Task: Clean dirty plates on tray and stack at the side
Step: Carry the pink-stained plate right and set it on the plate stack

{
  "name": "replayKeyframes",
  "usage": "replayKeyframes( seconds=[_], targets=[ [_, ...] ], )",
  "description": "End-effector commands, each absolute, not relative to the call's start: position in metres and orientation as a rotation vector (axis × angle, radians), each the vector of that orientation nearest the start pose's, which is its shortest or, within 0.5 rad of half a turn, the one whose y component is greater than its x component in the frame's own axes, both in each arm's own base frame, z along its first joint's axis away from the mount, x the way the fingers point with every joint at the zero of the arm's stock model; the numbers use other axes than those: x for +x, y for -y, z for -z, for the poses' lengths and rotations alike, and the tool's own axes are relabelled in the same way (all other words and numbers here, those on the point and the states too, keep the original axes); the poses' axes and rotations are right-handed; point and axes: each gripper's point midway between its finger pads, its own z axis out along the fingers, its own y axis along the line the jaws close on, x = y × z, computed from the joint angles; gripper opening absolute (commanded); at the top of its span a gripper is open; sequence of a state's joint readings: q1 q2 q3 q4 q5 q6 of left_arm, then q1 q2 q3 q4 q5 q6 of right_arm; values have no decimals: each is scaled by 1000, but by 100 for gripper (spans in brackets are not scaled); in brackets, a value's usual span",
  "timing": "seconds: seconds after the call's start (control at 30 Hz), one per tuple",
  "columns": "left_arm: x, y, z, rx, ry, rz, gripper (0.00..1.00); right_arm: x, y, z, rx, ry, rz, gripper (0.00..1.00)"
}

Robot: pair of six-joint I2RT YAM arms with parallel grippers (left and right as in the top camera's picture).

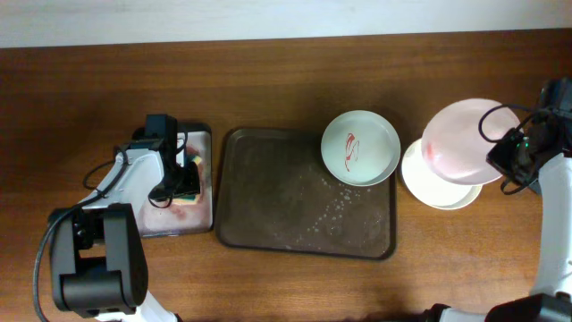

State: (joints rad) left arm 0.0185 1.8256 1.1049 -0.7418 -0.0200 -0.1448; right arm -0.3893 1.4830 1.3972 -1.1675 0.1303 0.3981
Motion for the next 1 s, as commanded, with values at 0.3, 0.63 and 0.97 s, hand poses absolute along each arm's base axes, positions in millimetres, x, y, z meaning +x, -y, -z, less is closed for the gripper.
replayKeyframes(
  seconds=[0.3, 0.63, 0.97],
  targets=[
    [326, -11, -9, -248, -3060, -27, 16, 290, 139, -147, 1084, -2670, 151, 4],
    [338, -4, -48, -241, -2998, 35, 75, 292, 144, -126, 1123, -2707, 179, 7],
    [334, -4, -48, -242, -3015, 33, 80, 331, 90, -118, 820, -2756, -338, 35]
  ],
)
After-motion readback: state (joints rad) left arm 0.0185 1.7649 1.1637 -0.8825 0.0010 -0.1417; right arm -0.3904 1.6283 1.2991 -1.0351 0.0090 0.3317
